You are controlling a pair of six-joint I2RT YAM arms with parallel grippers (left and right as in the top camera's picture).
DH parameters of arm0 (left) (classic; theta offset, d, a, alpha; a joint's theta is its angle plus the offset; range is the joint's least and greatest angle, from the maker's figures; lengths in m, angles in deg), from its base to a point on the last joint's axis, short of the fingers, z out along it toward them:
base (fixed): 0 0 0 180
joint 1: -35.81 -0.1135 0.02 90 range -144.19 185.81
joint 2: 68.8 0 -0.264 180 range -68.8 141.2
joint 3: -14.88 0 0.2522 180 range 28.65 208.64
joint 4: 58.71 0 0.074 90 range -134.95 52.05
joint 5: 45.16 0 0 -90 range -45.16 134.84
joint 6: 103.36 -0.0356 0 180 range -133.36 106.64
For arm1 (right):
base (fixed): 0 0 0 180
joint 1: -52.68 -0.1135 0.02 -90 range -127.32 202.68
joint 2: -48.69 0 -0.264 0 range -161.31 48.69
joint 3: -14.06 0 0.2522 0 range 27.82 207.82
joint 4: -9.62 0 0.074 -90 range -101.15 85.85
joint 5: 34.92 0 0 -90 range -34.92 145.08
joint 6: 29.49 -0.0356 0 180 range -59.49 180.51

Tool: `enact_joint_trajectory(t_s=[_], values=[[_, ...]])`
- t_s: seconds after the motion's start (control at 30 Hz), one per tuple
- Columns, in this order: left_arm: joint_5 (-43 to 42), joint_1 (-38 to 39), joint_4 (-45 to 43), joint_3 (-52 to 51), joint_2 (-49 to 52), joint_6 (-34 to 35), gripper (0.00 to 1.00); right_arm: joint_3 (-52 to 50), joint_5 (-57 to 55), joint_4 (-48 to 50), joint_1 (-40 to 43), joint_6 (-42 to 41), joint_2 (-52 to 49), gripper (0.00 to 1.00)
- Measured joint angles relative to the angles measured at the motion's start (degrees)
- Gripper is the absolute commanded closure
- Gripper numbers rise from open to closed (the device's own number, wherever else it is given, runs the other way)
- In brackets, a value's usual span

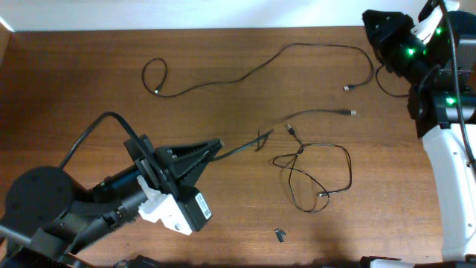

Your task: Untangle cables

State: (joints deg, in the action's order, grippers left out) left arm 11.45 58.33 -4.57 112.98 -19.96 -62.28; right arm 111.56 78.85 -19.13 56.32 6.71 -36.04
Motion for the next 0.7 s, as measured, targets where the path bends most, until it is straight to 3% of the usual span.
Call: enact_joint_trajectory(t_s=[0.13,0.23,0.37,0.5,0.7], values=[[3.6,0.0,0.0,0.0,0.0,2.7,1.0,0.3,-0.1,-7.8,0.0,1.7,-2.4,0.63],[8.1,0.0,0.2,0.0,0.0,4.4,1.0,0.4,-0.2,-16.5,0.0,4.4,-5.4,0.35],[11.7,0.0,2.4,0.0,1.0,5.3,1.0,0.4,-0.2,-24.2,-0.1,6.1,-9.7,0.35],[15.5,0.0,4.4,0.0,5.1,5.5,1.0,0.4,-0.2,-26.0,-1.6,8.2,-14.5,0.3],[24.7,0.0,6.3,0.0,12.1,8.9,1.0,0.4,-2.0,-26.6,-5.9,17.6,-19.8,0.14]])
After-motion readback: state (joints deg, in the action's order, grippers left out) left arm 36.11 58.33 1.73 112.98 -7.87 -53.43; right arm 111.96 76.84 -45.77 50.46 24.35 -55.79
